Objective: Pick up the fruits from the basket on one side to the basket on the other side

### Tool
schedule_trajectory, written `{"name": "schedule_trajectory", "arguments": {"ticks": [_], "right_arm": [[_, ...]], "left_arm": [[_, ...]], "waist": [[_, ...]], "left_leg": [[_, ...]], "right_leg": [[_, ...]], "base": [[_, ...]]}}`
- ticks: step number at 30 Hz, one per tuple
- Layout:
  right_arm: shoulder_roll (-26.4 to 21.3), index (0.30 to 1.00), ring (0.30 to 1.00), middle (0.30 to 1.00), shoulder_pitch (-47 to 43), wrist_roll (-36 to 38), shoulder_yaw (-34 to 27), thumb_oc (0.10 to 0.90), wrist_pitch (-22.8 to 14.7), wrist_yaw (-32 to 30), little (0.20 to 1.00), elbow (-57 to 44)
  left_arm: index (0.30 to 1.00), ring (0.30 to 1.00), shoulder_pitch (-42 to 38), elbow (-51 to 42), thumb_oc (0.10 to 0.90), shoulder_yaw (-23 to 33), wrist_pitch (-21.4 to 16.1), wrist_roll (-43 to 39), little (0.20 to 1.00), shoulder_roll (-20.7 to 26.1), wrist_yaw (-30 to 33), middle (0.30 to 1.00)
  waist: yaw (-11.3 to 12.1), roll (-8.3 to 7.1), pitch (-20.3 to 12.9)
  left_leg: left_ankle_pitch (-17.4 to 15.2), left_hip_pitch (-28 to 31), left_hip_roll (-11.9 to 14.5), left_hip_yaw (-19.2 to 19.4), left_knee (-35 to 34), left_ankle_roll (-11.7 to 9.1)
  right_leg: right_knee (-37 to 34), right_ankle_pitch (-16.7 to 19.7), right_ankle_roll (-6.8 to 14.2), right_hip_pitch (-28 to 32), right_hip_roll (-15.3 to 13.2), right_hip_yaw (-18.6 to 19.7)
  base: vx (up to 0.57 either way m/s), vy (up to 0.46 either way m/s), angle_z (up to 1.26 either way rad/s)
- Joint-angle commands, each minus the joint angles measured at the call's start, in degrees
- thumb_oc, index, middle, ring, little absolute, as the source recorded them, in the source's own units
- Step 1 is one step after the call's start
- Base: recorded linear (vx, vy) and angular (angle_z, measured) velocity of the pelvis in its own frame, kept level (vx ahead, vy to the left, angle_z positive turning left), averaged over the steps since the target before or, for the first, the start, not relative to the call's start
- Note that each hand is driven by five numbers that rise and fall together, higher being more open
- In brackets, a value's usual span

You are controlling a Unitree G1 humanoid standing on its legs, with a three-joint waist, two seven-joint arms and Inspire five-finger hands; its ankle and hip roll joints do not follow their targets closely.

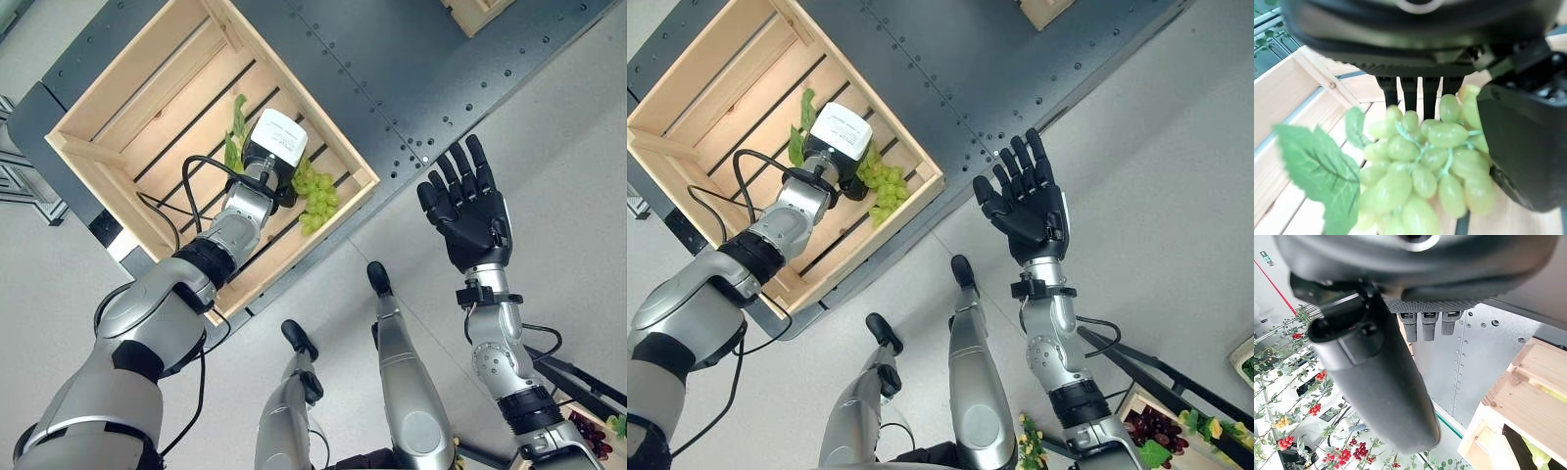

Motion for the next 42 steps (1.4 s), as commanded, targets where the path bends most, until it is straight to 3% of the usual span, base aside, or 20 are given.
{"name": "schedule_trajectory", "arguments": {"ticks": [1,12,17,25,28,31,36,42], "right_arm": [[0.6,0.900,0.900,0.900,-0.4,-1.2,-0.9,0.800,-5.6,1.8,0.900,-5.2],[-0.6,0.900,0.900,0.900,1.8,0.0,-1.5,0.800,-5.6,2.8,0.900,-6.9],[-1.8,0.900,0.900,0.900,4.1,0.5,-2.8,0.800,-6.3,3.3,0.900,-8.2],[-3.3,0.900,0.900,0.900,8.0,-1.4,-5.9,0.800,-7.8,2.0,0.900,-9.5],[-3.4,0.900,0.900,0.900,8.8,-2.6,-6.4,0.800,-7.6,0.6,0.900,-10.7],[-3.1,0.900,0.900,0.900,10.5,-3.3,-7.3,0.800,-7.7,-0.5,0.900,-12.4],[-1.2,0.900,0.900,0.900,12.1,-4.9,-7.7,0.800,-6.7,-1.5,0.900,-14.2],[1.3,0.900,0.900,0.900,11.8,-6.8,-6.3,0.800,-4.8,-2.9,0.900,-15.9]], "left_arm": [[0.300,0.300,0.5,2.5,0.400,1.6,0.2,2.1,0.300,4.4,4.2,0.300],[0.300,0.300,3.3,-2.5,0.400,3.9,-3.9,4.7,0.300,9.2,11.8,0.300],[0.300,0.300,7.2,-9.7,0.400,5.6,-6.4,6.4,0.300,12.1,15.1,0.300],[0.300,0.300,17.0,-24.9,0.400,10.4,-10.3,9.6,0.300,20.2,19.8,0.300],[0.300,0.300,18.4,-29.8,0.400,11.8,-10.2,8.5,0.300,22.5,19.3,0.300],[0.300,0.300,22.0,-34.6,0.400,15.9,-11.1,4.0,0.300,25.0,24.0,0.300],[0.300,0.300,28.6,-38.5,0.400,24.5,-15.1,-1.4,0.300,23.9,33.5,0.300],[0.300,0.300,35.9,-38.9,0.400,31.5,-24.8,-8.3,0.300,19.5,44.1,0.300]], "waist": [[-0.4,-4.45,-0.6],[0.6,-3.72,-0.6],[1.5,-2.75,-0.8],[4.5,-0.47,-8.2],[5.4,-0.42,-10.2],[6.7,-0.49,-13.4],[8.3,-0.79,-18.1],[10.2,-1.75,-23.5]], "left_leg": [[-1.5,-7.0,1.8,-2.4,12.1,-0.5],[-0.9,-0.1,1.0,-2.8,5.0,-0.3],[0.3,4.3,0.3,-4.0,1.3,-0.1],[1.8,13.0,-1.1,-6.0,-7.0,-0.1],[1.9,14.9,-1.4,-6.6,-8.2,0.0],[1.8,17.5,-1.4,-7.2,-9.4,0.1],[0.6,20.4,-1.1,-7.6,-9.8,0.0],[-1.3,23.1,-0.7,-7.2,-9.8,0.2]], "right_leg": [[-0.7,-1.5,-3.5,3.7,2.4,-4.8],[-4.1,-1.2,-3.3,9.7,2.7,-5.4],[-6.4,-1.1,-3.2,14.4,2.5,-5.5],[-13.7,0.0,-2.3,24.0,1.3,-6.6],[-15.1,0.5,-1.9,26.2,0.8,-7.5],[-16.6,0.9,-1.7,29.1,0.4,-8.7],[-19.1,1.5,-1.2,33.0,-0.3,-9.9],[-19.1,0.8,-0.4,34.9,-0.8,-10.1]], "base": [[0.00,0.000,0.00],[-0.03,-0.006,0.03],[-0.02,0.001,0.03],[0.04,0.037,0.17],[0.04,0.015,0.18],[0.06,0.018,0.22],[0.07,0.015,0.14],[0.05,0.000,-0.01]]}}
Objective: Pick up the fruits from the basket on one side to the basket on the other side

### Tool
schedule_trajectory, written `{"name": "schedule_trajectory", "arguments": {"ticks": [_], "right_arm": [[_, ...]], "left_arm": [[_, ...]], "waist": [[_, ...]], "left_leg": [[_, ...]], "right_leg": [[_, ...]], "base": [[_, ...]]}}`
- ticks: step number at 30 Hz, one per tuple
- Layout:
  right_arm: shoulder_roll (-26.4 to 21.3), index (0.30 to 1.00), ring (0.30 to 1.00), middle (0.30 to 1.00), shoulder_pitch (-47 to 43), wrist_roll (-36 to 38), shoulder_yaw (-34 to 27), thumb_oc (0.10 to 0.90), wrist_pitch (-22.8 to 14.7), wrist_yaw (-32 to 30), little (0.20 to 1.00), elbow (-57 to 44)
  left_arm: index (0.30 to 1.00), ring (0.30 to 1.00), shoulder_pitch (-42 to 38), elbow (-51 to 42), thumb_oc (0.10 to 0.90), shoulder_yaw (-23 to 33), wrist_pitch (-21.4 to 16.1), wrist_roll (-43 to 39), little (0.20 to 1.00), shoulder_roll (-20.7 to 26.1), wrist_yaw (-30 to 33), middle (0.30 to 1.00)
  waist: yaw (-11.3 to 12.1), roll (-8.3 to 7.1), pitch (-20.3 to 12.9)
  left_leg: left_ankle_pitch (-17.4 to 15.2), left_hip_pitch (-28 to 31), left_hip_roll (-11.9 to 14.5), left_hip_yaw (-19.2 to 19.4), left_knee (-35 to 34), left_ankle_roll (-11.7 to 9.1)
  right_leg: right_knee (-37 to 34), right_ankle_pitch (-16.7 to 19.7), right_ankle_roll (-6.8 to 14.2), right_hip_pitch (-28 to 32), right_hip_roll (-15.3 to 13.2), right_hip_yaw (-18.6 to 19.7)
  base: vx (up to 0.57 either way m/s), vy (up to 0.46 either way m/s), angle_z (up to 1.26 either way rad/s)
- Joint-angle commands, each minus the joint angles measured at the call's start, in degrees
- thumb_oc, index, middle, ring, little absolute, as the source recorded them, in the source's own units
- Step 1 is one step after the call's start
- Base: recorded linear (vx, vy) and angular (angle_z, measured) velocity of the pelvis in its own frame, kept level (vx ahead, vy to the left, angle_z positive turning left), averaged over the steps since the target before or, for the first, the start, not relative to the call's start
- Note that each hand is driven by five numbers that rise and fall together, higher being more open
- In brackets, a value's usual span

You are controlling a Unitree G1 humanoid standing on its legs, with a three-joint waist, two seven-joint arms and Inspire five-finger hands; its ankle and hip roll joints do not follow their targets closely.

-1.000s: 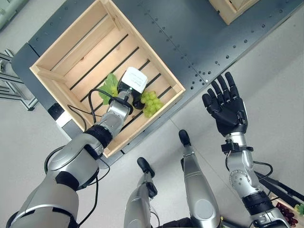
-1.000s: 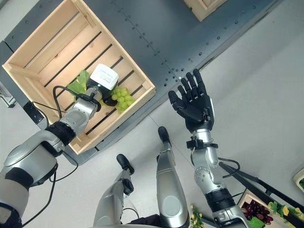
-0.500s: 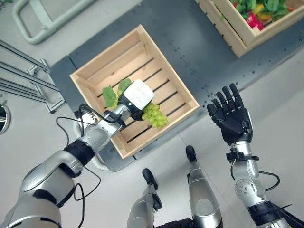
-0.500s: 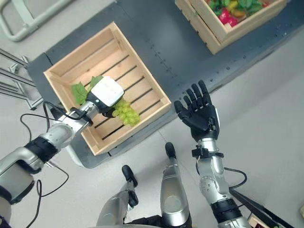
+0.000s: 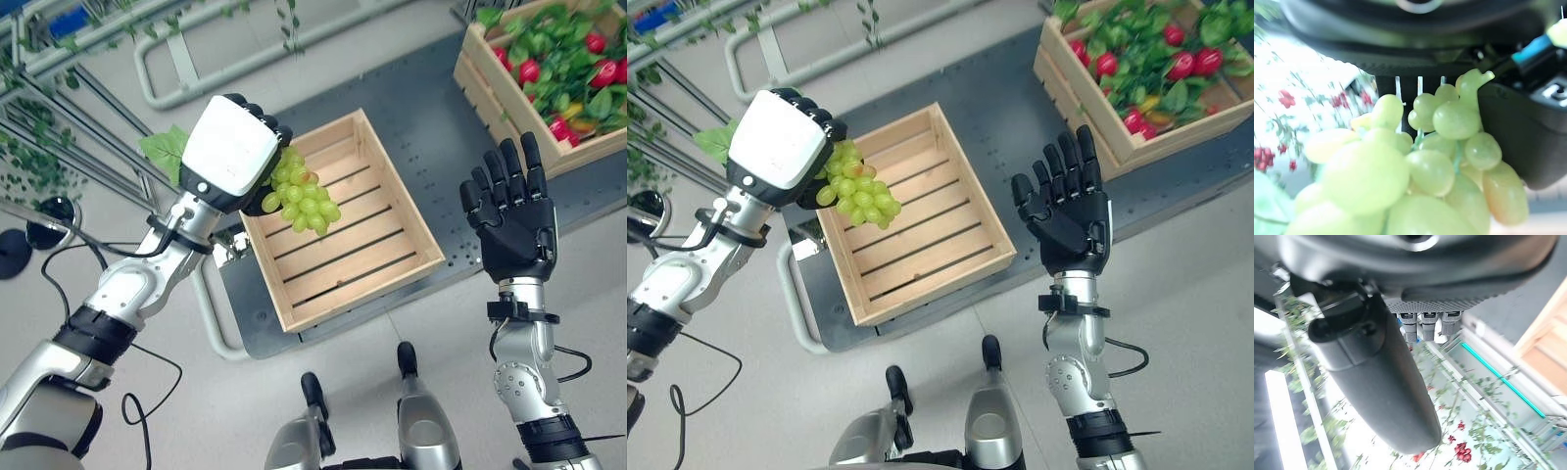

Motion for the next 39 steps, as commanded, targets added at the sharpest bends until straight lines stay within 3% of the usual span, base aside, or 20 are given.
{"name": "schedule_trajectory", "arguments": {"ticks": [1,3,6,7,8,10,14,18,19,20,25,32,39], "right_arm": [[0.3,0.900,0.900,0.900,2.7,-4.5,1.1,0.800,-3.8,-0.4,0.900,-5.0],[1.0,0.900,0.900,0.900,1.8,-7.1,1.8,0.800,-2.6,-1.5,0.900,-6.0],[1.0,0.900,0.900,0.900,1.1,-8.8,2.4,0.800,-1.8,-1.8,0.900,-7.0],[1.0,0.900,0.900,0.900,1.0,-8.8,2.4,0.800,-1.7,-1.8,0.900,-7.0],[1.0,0.900,0.900,0.900,-0.1,-8.5,2.5,0.800,-1.3,-1.1,0.900,-6.9],[1.6,0.900,0.900,0.900,-1.6,-8.8,2.8,0.800,0.0,-0.8,0.900,-6.8],[3.4,0.900,0.900,0.900,-2.7,-9.4,3.6,0.800,2.4,0.6,0.900,-6.7],[4.5,0.900,0.900,0.900,-2.7,-10.3,4.9,0.800,5.6,1.7,0.900,-7.4],[4.5,0.900,0.900,0.900,-2.7,-10.4,5.0,0.800,5.6,1.6,0.900,-7.4],[4.7,0.900,0.900,0.900,-2.5,-11.2,5.6,0.800,6.8,2.9,0.900,-7.4],[3.5,0.900,0.900,0.900,-1.8,-12.8,6.3,0.800,9.0,5.2,0.900,-7.4],[1.3,0.900,0.900,0.900,0.1,-12.9,5.8,0.800,11.8,6.8,0.900,-8.5],[-0.1,0.900,0.900,0.900,0.5,-11.3,6.3,0.800,14.3,10.7,0.900,-10.2]], "left_arm": [[0.300,0.300,3.1,0.7,0.400,3.7,-4.3,-8.6,0.300,-2.5,9.9,0.300],[0.300,0.300,5.4,1.5,0.400,6.3,-12.5,-12.2,0.300,-6.1,13.2,0.300],[0.300,0.300,7.9,1.2,0.400,9.0,-20.6,-18.5,0.300,-10.6,12.0,0.300],[0.300,0.300,8.1,1.1,0.400,9.2,-21.6,-18.9,0.300,-10.8,12.0,0.300],[0.300,0.300,9.3,0.8,0.400,11.1,-28.4,-28.9,0.300,-14.2,7.8,0.300],[0.300,0.300,9.8,0.9,0.400,12.3,-33.6,-41.6,0.300,-18.1,1.1,0.300],[0.300,0.300,11.7,-1.4,0.400,14.0,-37.0,-67.3,0.300,-26.1,-15.7,0.300],[0.300,0.300,14.2,-5.2,0.400,13.0,-35.9,-86.3,0.300,-32.5,-27.8,0.300],[0.300,0.300,14.3,-5.3,0.400,13.1,-35.8,-87.5,0.300,-32.8,-28.7,0.300],[0.300,0.300,15.6,-7.8,0.400,12.7,-33.7,-96.9,0.300,-35.2,-34.4,0.300],[0.300,0.300,17.8,-10.7,0.400,11.6,-28.8,-112.5,0.300,-37.7,-41.8,0.300],[0.300,0.300,20.3,-12.2,0.400,11.5,-23.5,-114.1,0.300,-36.9,-41.7,0.300],[0.300,0.300,21.4,-12.5,0.400,12.4,-22.4,-110.2,0.300,-35.8,-39.8,0.300]], "waist": [[0.8,-2.02,-17.9],[1.5,-2.60,-19.0],[2.0,-3.12,-20.0],[2.0,-3.14,-20.0],[2.5,-3.61,-20.6],[3.0,-4.09,-21.2],[3.6,-4.68,-21.9],[4.2,-5.32,-22.3],[4.2,-5.36,-22.3],[4.6,-5.78,-22.4],[5.1,-6.38,-22.5],[5.8,-6.75,-22.8],[6.2,-6.99,-23.2]], "left_leg": [[-2.9,-1.1,-1.3,-0.9,0.1,0.8],[-3.6,-0.3,-1.3,-1.1,0.1,1.0],[-4.1,0.3,-1.4,-1.2,0.1,1.2],[-4.1,0.4,-1.4,-1.2,0.1,1.2],[-4.4,0.9,-1.3,-1.4,0.1,1.2],[-4.9,1.4,-1.2,-1.5,0.1,1.2],[-5.2,1.9,-1.2,-1.9,0.1,1.3],[-5.5,2.1,-1.1,-2.2,0.1,1.4],[-5.5,2.1,-1.1,-2.2,0.1,1.5],[-5.6,2.2,-1.0,-2.3,0.1,1.6],[-5.7,2.1,-1.0,-2.5,0.1,1.7],[-5.6,1.9,-0.7,-3.1,0.1,1.9],[-5.5,1.6,-0.5,-3.6,0.1,1.8]], "right_leg": [[0.0,-2.9,-0.7,1.0,-0.6,-0.5],[0.0,-3.2,-0.5,1.7,-0.8,-0.5],[0.0,-3.4,-0.3,2.2,-0.8,-0.4],[0.0,-3.5,-0.3,2.3,-0.8,-0.4],[0.0,-3.6,-0.1,2.7,-0.9,-0.5],[0.0,-3.7,0.0,3.1,-0.9,-0.5],[0.0,-3.9,0.1,3.6,-0.7,-0.3],[0.0,-4.0,0.3,3.8,-0.6,-0.3],[0.0,-4.0,0.3,3.8,-0.6,-0.3],[0.0,-3.9,0.3,3.9,-0.5,-0.4],[0.0,-3.6,0.5,3.8,-0.6,-0.8],[0.0,-3.3,0.6,3.6,-0.7,-1.1],[0.0,-3.2,0.7,3.5,-0.9,-1.4]], "base": [[0.04,-0.011,-0.09],[0.03,-0.009,-0.07],[0.02,-0.005,-0.05],[0.04,-0.035,-0.02],[0.04,-0.041,-0.04],[0.04,-0.050,-0.02],[0.03,-0.039,0.01],[0.01,-0.039,0.00],[0.01,-0.056,0.01],[0.01,-0.049,0.02],[0.01,-0.042,0.01],[0.02,-0.036,0.07],[0.00,-0.002,0.01]]}}
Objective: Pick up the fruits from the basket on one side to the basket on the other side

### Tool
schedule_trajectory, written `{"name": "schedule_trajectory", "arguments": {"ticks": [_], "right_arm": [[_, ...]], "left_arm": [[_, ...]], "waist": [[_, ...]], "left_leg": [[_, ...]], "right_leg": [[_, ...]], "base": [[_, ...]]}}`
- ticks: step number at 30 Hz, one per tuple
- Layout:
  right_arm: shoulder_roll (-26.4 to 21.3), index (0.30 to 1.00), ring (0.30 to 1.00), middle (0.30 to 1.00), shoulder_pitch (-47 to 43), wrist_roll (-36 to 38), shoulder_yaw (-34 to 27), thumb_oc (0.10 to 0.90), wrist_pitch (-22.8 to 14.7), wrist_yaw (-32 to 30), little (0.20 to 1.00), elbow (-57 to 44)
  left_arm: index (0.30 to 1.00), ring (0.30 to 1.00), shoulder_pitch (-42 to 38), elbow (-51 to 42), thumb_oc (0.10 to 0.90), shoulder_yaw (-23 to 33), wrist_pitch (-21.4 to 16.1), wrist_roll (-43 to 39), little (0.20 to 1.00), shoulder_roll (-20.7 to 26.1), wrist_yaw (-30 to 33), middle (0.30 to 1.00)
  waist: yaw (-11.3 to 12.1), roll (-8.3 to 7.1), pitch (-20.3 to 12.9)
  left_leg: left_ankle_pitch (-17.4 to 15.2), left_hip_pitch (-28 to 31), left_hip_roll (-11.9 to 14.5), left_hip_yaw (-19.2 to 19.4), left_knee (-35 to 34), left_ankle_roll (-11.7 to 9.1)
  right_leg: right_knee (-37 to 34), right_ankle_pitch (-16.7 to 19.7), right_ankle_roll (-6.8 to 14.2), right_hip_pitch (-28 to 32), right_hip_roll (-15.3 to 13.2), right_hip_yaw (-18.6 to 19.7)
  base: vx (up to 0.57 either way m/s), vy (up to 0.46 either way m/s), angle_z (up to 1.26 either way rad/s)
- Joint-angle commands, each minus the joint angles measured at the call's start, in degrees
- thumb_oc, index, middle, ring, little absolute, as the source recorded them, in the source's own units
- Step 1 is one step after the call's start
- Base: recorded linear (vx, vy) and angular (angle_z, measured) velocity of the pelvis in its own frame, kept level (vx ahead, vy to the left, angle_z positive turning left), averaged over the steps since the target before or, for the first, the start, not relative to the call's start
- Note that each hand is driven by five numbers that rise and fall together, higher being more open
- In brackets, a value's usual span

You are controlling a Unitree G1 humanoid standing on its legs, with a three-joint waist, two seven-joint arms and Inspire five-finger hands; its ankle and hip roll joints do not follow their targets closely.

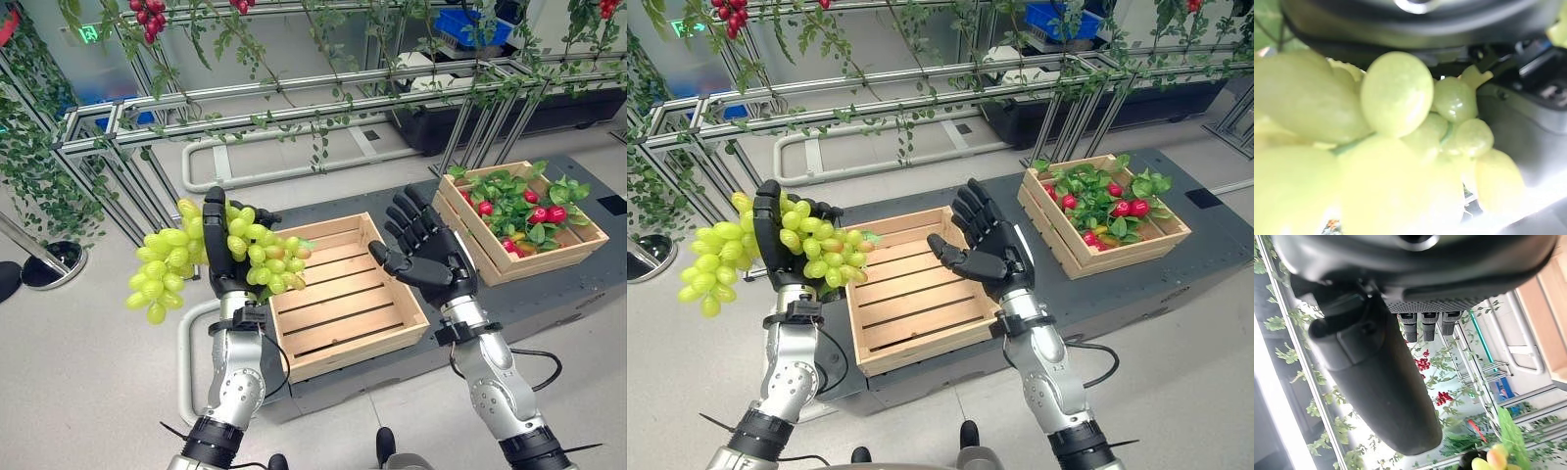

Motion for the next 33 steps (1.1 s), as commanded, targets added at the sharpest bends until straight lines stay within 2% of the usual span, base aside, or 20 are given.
{"name": "schedule_trajectory", "arguments": {"ticks": [1,4,6,7,8,10,11,12,13,14,17,20,22,23,28,30,33], "right_arm": [[-0.8,0.900,0.900,0.900,-2.1,0.2,-0.5,0.800,-2.5,7.1,0.900,-8.2],[-1.0,0.900,0.900,0.900,-2.6,0.5,1.6,0.800,-1.4,8.7,0.900,-9.9],[-1.1,0.900,0.900,0.900,-3.1,0.8,2.3,0.800,-1.2,8.8,0.900,-10.4],[-1.3,0.900,0.900,0.900,-3.5,1.1,3.3,0.800,-1.6,9.2,0.900,-10.8],[-1.3,0.900,0.900,0.900,-3.5,1.2,3.3,0.800,-1.7,9.3,0.900,-10.8],[-2.0,0.900,0.900,0.900,-4.0,1.5,3.9,0.800,-1.6,9.3,0.900,-11.3],[-2.0,0.900,0.900,0.900,-4.0,1.4,4.0,0.800,-1.6,9.3,0.900,-11.3],[-2.7,0.900,0.900,0.900,-4.2,1.6,4.1,0.800,-1.9,9.3,0.900,-11.2],[-2.8,0.900,0.900,0.900,-4.2,1.5,4.1,0.800,-1.9,9.3,0.900,-11.2],[-3.3,0.900,0.900,0.900,-4.1,1.3,3.9,0.800,-2.3,9.3,0.900,-11.1],[-4.3,0.900,0.900,0.900,-3.9,1.7,3.1,0.800,-2.3,9.2,0.900,-11.7],[-5.8,0.900,0.900,0.900,-3.3,1.7,2.0,0.800,-3.6,10.0,0.900,-11.8],[-6.6,0.900,0.900,0.900,-3.4,2.2,1.4,0.800,-3.9,10.0,0.900,-12.1],[-7.5,0.900,0.900,0.900,-3.8,2.7,1.0,0.800,-4.5,10.3,0.900,-11.8],[-9.1,0.900,0.900,0.900,-5.3,4.0,0.2,0.800,-6.1,9.6,0.900,-11.0],[-9.0,0.900,0.900,0.900,-5.5,4.0,0.2,0.800,-6.4,9.3,0.900,-10.9],[-9.0,0.900,0.900,0.900,-5.8,4.6,-0.1,0.800,-6.1,8.6,0.900,-10.8]], "left_arm": [[0.300,0.300,-5.1,-5.3,0.400,0.5,-3.2,6.8,0.300,3.8,-1.7,0.300],[0.300,0.300,-5.4,-6.2,0.400,-0.1,-5.0,14.1,0.300,4.4,1.7,0.300],[0.300,0.300,-5.5,-6.5,0.400,-0.3,-5.5,16.1,0.300,4.6,3.2,0.300],[0.300,0.300,-5.7,-6.4,0.400,-0.4,-6.9,21.4,0.300,5.2,5.7,0.300],[0.300,0.300,-5.7,-6.4,0.400,-0.4,-7.0,21.9,0.300,5.3,5.9,0.300],[0.300,0.300,-6.3,-6.1,0.400,-0.2,-7.1,29.8,0.300,6.6,9.2,0.300],[0.300,0.300,-6.3,-6.2,0.400,-0.2,-6.9,30.6,0.300,6.7,9.4,0.300],[0.300,0.300,-6.8,-6.0,0.400,-0.2,-6.0,35.8,0.300,8.1,10.9,0.300],[0.300,0.300,-6.8,-6.0,0.400,-0.2,-5.8,36.8,0.300,8.4,11.2,0.300],[0.300,0.300,-7.1,-5.9,0.400,-0.1,-4.0,44.2,0.300,9.7,12.7,0.300],[0.300,0.300,-7.5,-5.7,0.400,0.2,-1.9,49.4,0.300,12.4,13.8,0.300],[0.300,0.300,-7.6,-4.1,0.400,0.4,-0.5,60.9,0.300,16.1,14.9,0.300],[0.300,0.300,-8.2,-3.6,0.400,0.3,0.5,63.7,0.300,18.7,15.4,0.300],[0.300,0.300,-8.8,-2.0,0.400,0.0,1.1,69.2,0.300,20.9,15.8,0.300],[0.300,0.300,-10.8,1.8,0.400,-1.6,3.6,77.5,0.300,26.9,17.2,0.300],[0.300,0.300,-10.8,2.3,0.400,-1.7,4.5,79.4,0.300,27.8,17.8,0.300],[0.300,0.300,-11.4,2.6,0.400,-1.8,5.8,87.6,0.300,30.6,20.9,0.300]], "waist": [[0.8,-0.54,-6.4],[1.0,-0.72,-6.5],[1.1,-0.77,-6.5],[1.3,-0.89,-6.5],[1.3,-0.90,-6.5],[1.5,-1.01,-6.6],[1.5,-1.01,-6.6],[1.5,-1.00,-6.7],[1.5,-0.99,-6.7],[1.5,-0.92,-6.7],[1.4,-0.79,-6.7],[1.3,-0.50,-6.7],[1.2,-0.40,-6.7],[1.0,-0.28,-6.8],[0.9,0.16,-6.9],[0.9,0.28,-6.9],[0.9,0.60,-6.9]], "left_leg": [[-4.9,0.7,-0.9,-2.6,0.5,1.5],[-4.8,0.5,-0.8,-2.9,0.5,1.5],[-4.8,0.4,-0.7,-3.0,0.5,1.5],[-4.7,0.4,-0.6,-3.0,0.5,1.4],[-4.7,0.4,-0.6,-3.0,0.5,1.4],[-4.7,0.4,-0.6,-3.2,0.5,1.2],[-4.7,0.4,-0.6,-3.2,0.5,1.2],[-4.6,0.4,-0.5,-3.4,0.5,1.2],[-4.6,0.4,-0.5,-3.4,0.5,1.2],[-4.6,0.4,-0.4,-3.3,0.5,1.1],[-4.4,0.3,-0.3,-3.3,0.5,1.1],[-4.4,0.4,-0.2,-3.2,0.5,1.1],[-4.3,0.3,-0.2,-3.2,0.5,1.0],[-4.3,0.4,-0.1,-3.0,0.5,0.9],[-4.1,0.3,0.0,-2.8,0.5,1.0],[-4.1,0.3,0.0,-2.8,0.5,1.0],[-4.0,0.2,-0.1,-2.9,0.5,1.0]], "right_leg": [[0.1,-3.0,0.8,2.3,-1.1,-1.2],[0.1,-2.9,0.7,2.2,-1.1,-1.5],[0.1,-2.9,0.7,2.1,-1.1,-1.5],[0.1,-3.0,0.7,2.2,-1.1,-1.6],[0.1,-3.0,0.7,2.2,-1.1,-1.6],[0.1,-3.1,0.7,2.4,-1.1,-1.7],[0.1,-3.1,0.7,2.4,-1.1,-1.7],[0.1,-3.1,0.7,2.3,-1.1,-1.7],[0.1,-3.0,0.8,2.3,-1.1,-1.6],[0.1,-3.0,0.8,2.3,-1.1,-1.7],[0.1,-3.0,0.9,2.2,-1.2,-1.5],[0.1,-3.0,1.0,2.2,-1.2,-1.3],[0.1,-2.9,1.2,2.1,-1.3,-1.3],[0.1,-3.0,1.2,2.2,-1.3,-1.2],[0.1,-2.9,1.3,2.1,-1.5,-1.0],[0.1,-2.9,1.4,2.1,-1.6,-1.0],[0.1,-2.9,1.4,2.1,-1.6,-1.0]], "base": [[0.00,0.000,0.00],[0.00,0.000,0.00],[0.00,0.000,0.00],[0.00,0.000,0.00],[0.00,0.000,0.00],[0.00,0.000,0.00],[0.00,0.000,0.00],[0.00,0.000,0.00],[0.00,0.000,0.00],[0.00,0.000,0.00],[0.00,0.000,0.00],[0.00,0.000,0.00],[0.00,0.000,0.00],[0.00,0.000,0.00],[0.00,0.000,0.00],[0.00,0.000,0.00],[0.00,0.000,0.00]]}}
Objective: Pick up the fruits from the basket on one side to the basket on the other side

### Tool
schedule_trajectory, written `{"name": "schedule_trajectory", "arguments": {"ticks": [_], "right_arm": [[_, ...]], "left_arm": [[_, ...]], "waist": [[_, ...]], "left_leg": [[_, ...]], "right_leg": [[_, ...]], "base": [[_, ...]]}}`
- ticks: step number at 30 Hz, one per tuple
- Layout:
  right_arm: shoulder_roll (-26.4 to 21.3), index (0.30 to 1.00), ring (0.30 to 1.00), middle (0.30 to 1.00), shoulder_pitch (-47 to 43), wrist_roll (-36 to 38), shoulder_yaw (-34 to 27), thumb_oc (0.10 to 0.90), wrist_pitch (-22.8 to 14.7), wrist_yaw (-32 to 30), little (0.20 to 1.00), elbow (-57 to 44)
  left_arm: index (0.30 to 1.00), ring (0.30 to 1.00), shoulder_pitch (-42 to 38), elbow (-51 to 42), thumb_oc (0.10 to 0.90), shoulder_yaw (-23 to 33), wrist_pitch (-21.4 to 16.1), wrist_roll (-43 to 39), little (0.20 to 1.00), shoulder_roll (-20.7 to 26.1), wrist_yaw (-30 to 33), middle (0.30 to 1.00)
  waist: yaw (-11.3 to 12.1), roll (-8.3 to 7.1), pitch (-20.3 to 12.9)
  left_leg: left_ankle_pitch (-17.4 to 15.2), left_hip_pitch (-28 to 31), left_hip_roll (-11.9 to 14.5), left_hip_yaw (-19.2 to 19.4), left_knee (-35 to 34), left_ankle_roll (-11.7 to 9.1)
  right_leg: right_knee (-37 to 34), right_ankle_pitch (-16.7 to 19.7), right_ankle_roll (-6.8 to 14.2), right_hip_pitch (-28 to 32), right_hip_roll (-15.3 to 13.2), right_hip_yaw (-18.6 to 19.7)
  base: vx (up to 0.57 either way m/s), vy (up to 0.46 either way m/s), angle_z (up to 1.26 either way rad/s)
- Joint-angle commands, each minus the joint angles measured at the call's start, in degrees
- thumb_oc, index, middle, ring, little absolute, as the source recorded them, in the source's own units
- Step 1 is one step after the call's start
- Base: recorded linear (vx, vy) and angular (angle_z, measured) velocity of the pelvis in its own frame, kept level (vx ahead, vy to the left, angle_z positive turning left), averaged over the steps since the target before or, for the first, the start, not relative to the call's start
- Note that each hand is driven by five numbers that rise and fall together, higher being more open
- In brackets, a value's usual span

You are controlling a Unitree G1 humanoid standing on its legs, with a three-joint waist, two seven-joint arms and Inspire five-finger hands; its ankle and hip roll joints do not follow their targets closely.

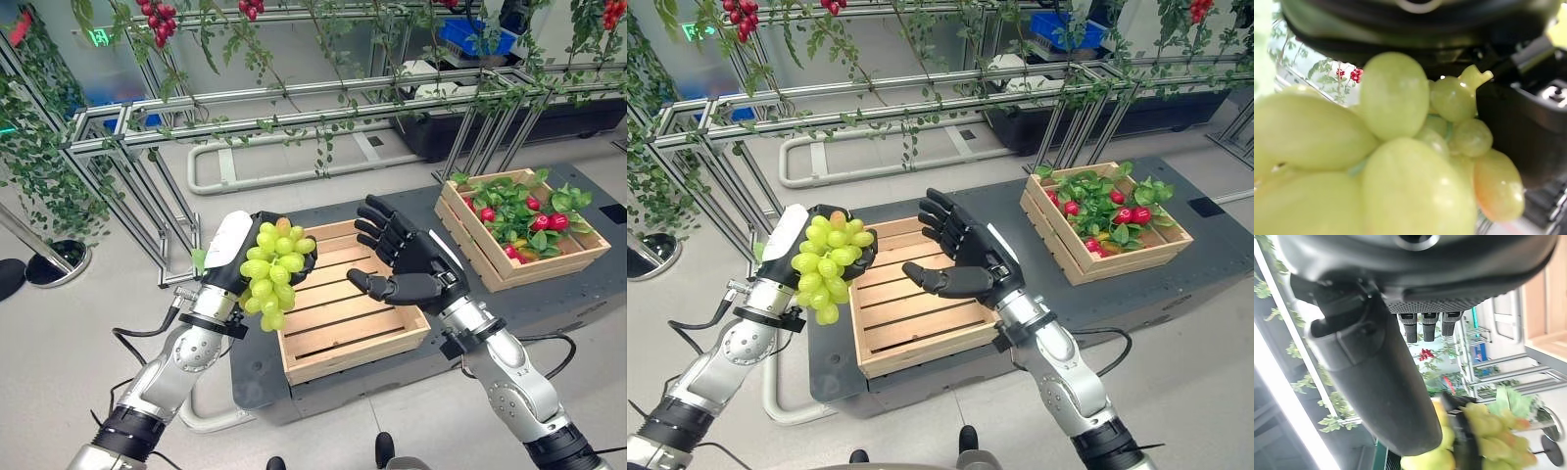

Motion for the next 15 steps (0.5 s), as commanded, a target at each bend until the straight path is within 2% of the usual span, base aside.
{"name": "schedule_trajectory", "arguments": {"ticks": [1,5,7,8,10,15], "right_arm": [[-0.2,0.900,0.900,0.900,-5.4,4.7,-3.8,0.800,-7.0,2.0,0.900,-5.1],[-1.0,0.900,0.900,0.900,-5.1,5.6,-3.3,0.800,-3.8,2.3,0.900,-4.2],[-2.0,0.900,0.900,0.900,-4.6,7.0,-2.8,0.800,0.6,2.8,0.900,-3.0],[-2.7,0.900,0.900,0.900,-4.5,6.9,-2.6,0.800,1.2,3.1,0.900,-2.3],[-4.7,0.900,0.900,0.900,-4.2,9.0,-2.1,0.800,2.7,3.5,0.900,-1.7],[-6.2,0.900,0.900,0.900,-5.6,7.3,-1.6,0.800,-1.1,4.0,0.900,-2.1]], "left_arm": [[0.300,0.300,-11.1,0.3,0.400,-0.3,-1.9,10.1,0.300,5.1,9.0,0.300],[0.300,0.300,-13.3,-1.9,0.400,-1.6,-0.9,19.6,0.300,9.5,11.0,0.300],[0.300,0.300,-14.9,-3.6,0.400,-2.8,-0.1,24.8,0.300,12.8,12.1,0.300],[0.300,0.300,-15.6,-4.0,0.400,-3.5,0.4,26.4,0.300,14.1,12.1,0.300],[0.300,0.300,-17.4,-5.8,0.400,-5.3,2.6,29.0,0.300,16.9,11.1,0.300],[0.300,0.300,-19.3,-7.2,0.400,-7.4,3.7,30.7,0.300,18.0,10.2,0.300]], "waist": [[0.0,0.02,-5.5],[-0.3,0.30,-5.7],[-0.6,0.46,-5.7],[-0.7,0.47,-5.7],[-1.0,0.51,-5.7],[-1.0,0.48,-5.7]], "left_leg": [[-4.0,0.3,-0.3,-2.6,0.5,1.0],[-3.9,0.2,-0.3,-2.5,0.5,1.0],[-3.8,0.2,-0.3,-2.3,0.5,0.9],[-3.8,0.2,-0.3,-2.3,0.5,0.9],[-3.6,0.1,-0.3,-2.2,0.5,0.8],[-3.5,-0.1,-0.4,-2.5,0.5,0.9]], "right_leg": [[0.1,-2.8,1.6,1.9,-1.9,-0.6],[0.1,-2.7,1.8,1.8,-2.0,-0.7],[0.1,-2.6,1.9,1.6,-2.0,-0.6],[0.1,-2.5,1.9,1.6,-2.1,-0.7],[0.1,-2.3,2.0,1.5,-2.1,-0.8],[0.1,-2.3,1.9,1.5,-2.2,-1.1]], "base": [[0.00,0.000,0.00],[0.00,0.000,0.00],[0.00,0.000,0.00],[0.00,0.000,0.00],[0.00,0.000,0.00],[-0.01,-0.007,0.05]]}}
